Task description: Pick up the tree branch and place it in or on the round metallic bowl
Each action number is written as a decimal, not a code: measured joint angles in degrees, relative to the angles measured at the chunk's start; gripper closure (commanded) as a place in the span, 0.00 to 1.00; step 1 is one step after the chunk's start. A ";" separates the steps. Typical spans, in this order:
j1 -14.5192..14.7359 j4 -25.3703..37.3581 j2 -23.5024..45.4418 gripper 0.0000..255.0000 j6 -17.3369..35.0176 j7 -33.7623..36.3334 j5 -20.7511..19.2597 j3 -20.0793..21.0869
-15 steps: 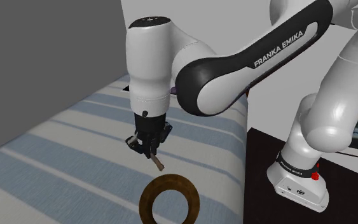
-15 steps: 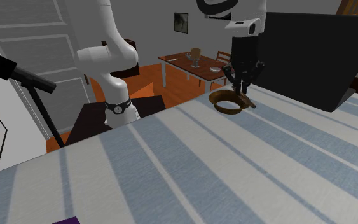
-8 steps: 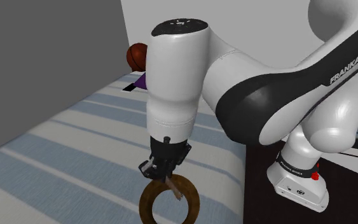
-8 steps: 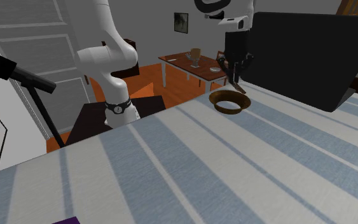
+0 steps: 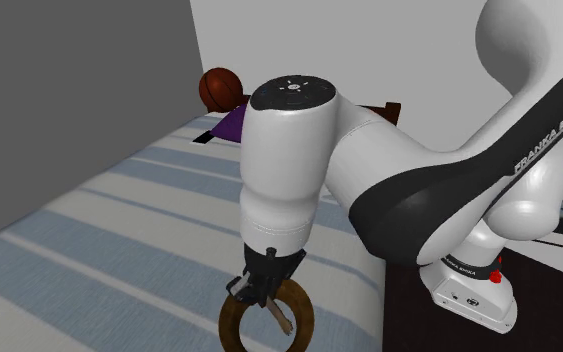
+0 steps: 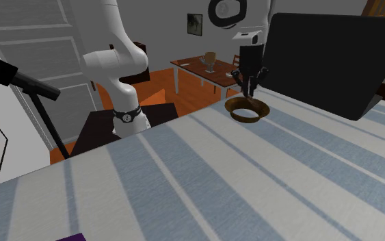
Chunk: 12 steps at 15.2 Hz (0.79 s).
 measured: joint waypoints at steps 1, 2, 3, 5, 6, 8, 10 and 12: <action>-0.08 -0.30 0.55 1.00 0.71 0.47 -0.46 0.27; -0.09 -0.99 0.69 1.00 1.50 0.63 -0.59 0.36; -0.27 -1.28 1.32 1.00 2.26 0.93 -1.14 0.51; -0.44 -2.03 2.45 1.00 3.82 1.94 -2.20 0.98; -0.50 -2.33 2.79 1.00 4.36 2.19 -2.52 1.09; -0.55 -2.55 3.11 1.00 4.82 2.47 -2.83 1.20; -0.58 -2.57 3.24 1.00 4.94 2.55 -2.95 1.23; -0.58 -2.57 3.27 1.00 4.97 2.57 -2.99 1.23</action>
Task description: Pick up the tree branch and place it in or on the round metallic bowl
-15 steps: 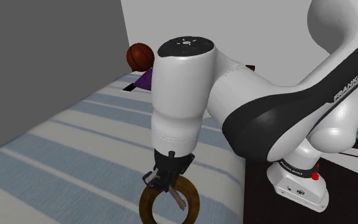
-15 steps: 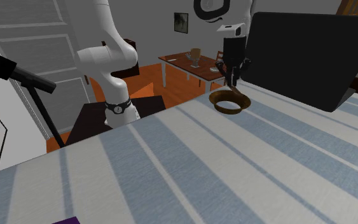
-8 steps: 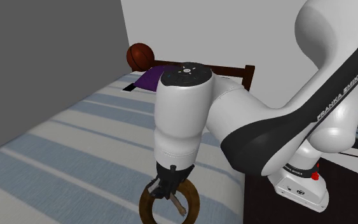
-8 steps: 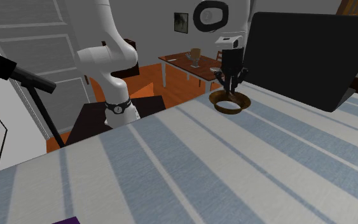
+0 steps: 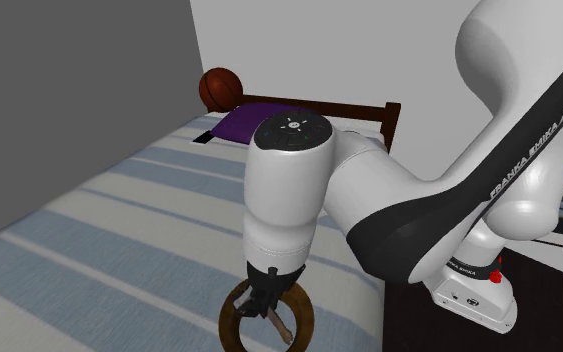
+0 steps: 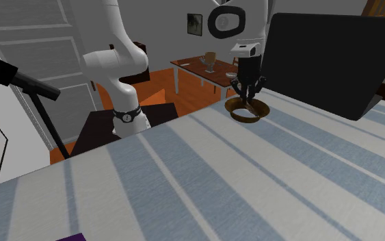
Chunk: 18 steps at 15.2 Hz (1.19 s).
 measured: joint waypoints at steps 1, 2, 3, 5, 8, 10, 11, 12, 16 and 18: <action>0.00 0.00 0.00 0.00 0.00 0.00 0.00 0.00; 0.00 0.00 0.00 0.00 0.00 0.00 0.00 0.00; 0.00 0.00 0.00 0.00 0.00 0.00 0.00 0.00; 0.00 0.00 0.00 0.00 0.00 0.00 0.00 0.00; 0.16 0.54 -0.64 0.00 -0.96 -0.34 0.59 -0.10; 0.74 1.30 -3.61 0.00 -3.86 -2.35 3.22 -1.01; 1.11 1.78 -5.14 0.00 -5.50 -3.29 4.48 -1.54; 1.14 2.46 -5.35 0.00 -6.35 -3.47 4.65 -1.66; 1.26 3.04 -5.76 0.00 -7.31 -3.67 4.97 -1.82; 1.27 3.07 -5.77 0.00 -7.36 -3.67 4.99 -1.82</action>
